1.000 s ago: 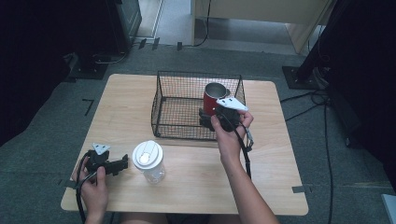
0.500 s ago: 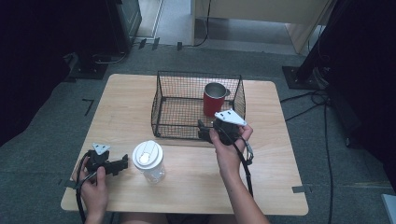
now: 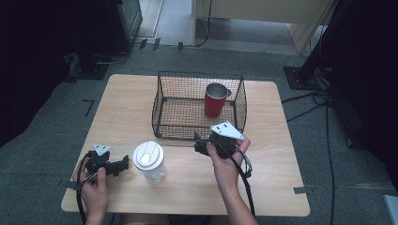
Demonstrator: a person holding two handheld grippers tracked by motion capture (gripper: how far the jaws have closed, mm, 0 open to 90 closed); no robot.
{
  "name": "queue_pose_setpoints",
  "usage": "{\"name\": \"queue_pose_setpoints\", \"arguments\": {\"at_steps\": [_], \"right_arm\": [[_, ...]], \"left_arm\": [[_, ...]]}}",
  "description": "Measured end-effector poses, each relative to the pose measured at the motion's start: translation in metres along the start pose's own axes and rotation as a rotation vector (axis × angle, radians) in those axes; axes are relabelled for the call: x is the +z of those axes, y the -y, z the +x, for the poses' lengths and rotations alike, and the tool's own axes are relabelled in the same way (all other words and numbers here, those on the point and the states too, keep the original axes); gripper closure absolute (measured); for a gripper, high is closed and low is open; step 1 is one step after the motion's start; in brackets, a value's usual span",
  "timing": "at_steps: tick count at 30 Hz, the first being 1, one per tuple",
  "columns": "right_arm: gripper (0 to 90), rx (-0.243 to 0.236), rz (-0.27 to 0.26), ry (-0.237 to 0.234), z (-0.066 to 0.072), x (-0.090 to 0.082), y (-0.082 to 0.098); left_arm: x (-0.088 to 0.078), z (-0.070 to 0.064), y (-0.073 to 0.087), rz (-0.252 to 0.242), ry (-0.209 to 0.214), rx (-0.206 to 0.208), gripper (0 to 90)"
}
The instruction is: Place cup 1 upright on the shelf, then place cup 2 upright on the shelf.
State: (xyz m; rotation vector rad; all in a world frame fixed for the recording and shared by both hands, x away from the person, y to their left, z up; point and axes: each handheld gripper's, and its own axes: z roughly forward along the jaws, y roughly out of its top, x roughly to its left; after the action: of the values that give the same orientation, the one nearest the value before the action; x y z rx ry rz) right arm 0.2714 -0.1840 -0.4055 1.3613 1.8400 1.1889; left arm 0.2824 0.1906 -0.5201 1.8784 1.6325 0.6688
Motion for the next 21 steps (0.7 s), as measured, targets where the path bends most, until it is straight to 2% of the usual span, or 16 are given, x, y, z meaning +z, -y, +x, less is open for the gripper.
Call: {"name": "queue_pose_setpoints", "arguments": {"at_steps": [11, 21], "right_arm": [[14.0, -0.022, 0.0, -0.041, 0.019, -0.008, 0.019], [13.9, -0.018, 0.007, -0.073, 0.028, -0.008, 0.033]], "left_arm": [[0.0, 0.0, 0.0, -0.001, -0.001, 0.002, 0.0], [0.0, 0.0, 0.0, 0.0, 0.0, 0.002, 0.0]]}}
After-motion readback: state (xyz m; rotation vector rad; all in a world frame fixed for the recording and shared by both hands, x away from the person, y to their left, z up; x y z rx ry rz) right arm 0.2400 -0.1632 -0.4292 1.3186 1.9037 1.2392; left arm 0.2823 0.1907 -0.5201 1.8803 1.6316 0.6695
